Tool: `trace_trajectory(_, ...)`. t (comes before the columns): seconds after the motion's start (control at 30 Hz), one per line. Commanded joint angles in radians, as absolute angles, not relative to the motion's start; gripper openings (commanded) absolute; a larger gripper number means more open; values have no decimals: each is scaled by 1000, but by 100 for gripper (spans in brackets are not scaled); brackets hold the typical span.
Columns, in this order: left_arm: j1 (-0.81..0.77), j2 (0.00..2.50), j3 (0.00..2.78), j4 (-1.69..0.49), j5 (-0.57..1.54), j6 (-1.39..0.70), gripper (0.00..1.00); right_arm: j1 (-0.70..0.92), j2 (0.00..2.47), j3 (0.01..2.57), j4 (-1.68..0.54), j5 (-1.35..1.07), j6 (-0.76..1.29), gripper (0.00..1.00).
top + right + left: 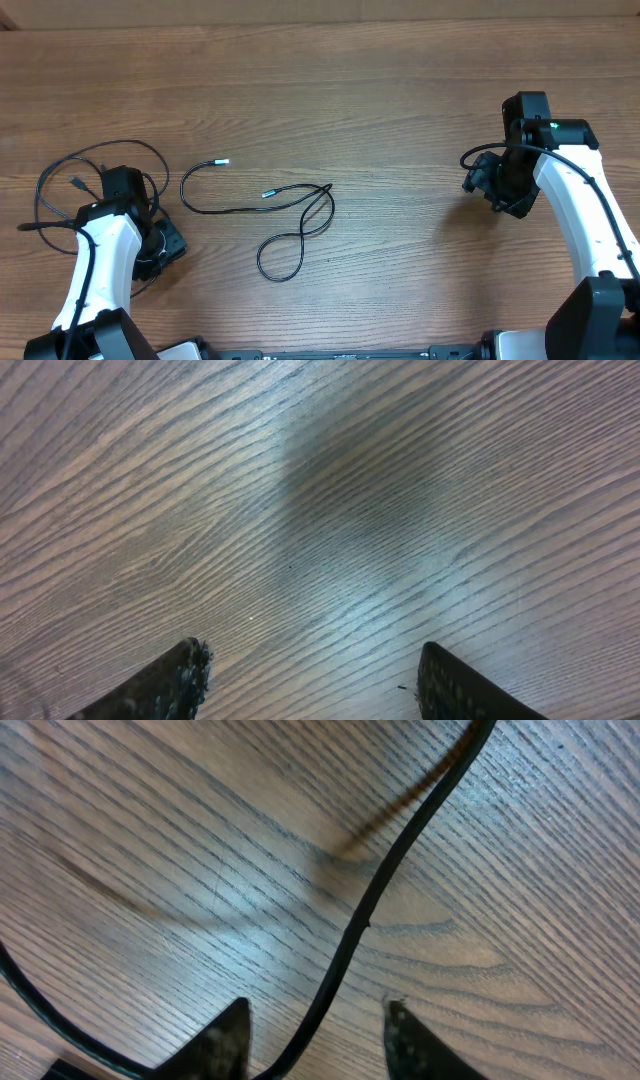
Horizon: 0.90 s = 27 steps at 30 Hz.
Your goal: Untangle cables
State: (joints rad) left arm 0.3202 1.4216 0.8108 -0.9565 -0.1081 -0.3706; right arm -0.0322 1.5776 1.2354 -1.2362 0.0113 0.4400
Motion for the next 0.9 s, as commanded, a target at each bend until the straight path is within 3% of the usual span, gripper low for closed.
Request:
trace_trajectory(0.0, 313, 1427, 809, -952, -115, -381, 34, -34, 1575, 1229, -1236, 20, 438, 66)
trace_trajectory(0.03, 313, 1427, 809, -944, -115, -381, 26, -34, 1575, 1229, -1236, 20, 438, 65)
trace_trajectory(0.13, 313, 1427, 809, -929, -114, -382, 17, -34, 1575, 1229, -1238, 20, 438, 65)
trace_trajectory(0.5, 313, 1427, 809, -859, -84, -382, 7, -34, 1575, 1229, -1245, 20, 438, 66)
trace_trajectory(0.53, 314, 1427, 809, -860, -84, -381, 8, -34, 1575, 1229, -1246, 20, 438, 65)
trace_trajectory(0.6, 313, 1427, 809, -867, -84, -381, 41, -34, 1575, 1229, -1246, 20, 438, 65)
trace_trajectory(0.63, 314, 1427, 809, -870, -84, -381, 47, -34, 1575, 1229, -1246, 20, 438, 65)
trace_trajectory(0.8, 313, 1427, 801, -919, -85, -381, 49, -34, 1575, 1229, -1244, 20, 438, 65)
trace_trajectory(0.87, 313, 1427, 792, -911, -84, -382, 42, -34, 1575, 1229, -1243, 20, 438, 65)
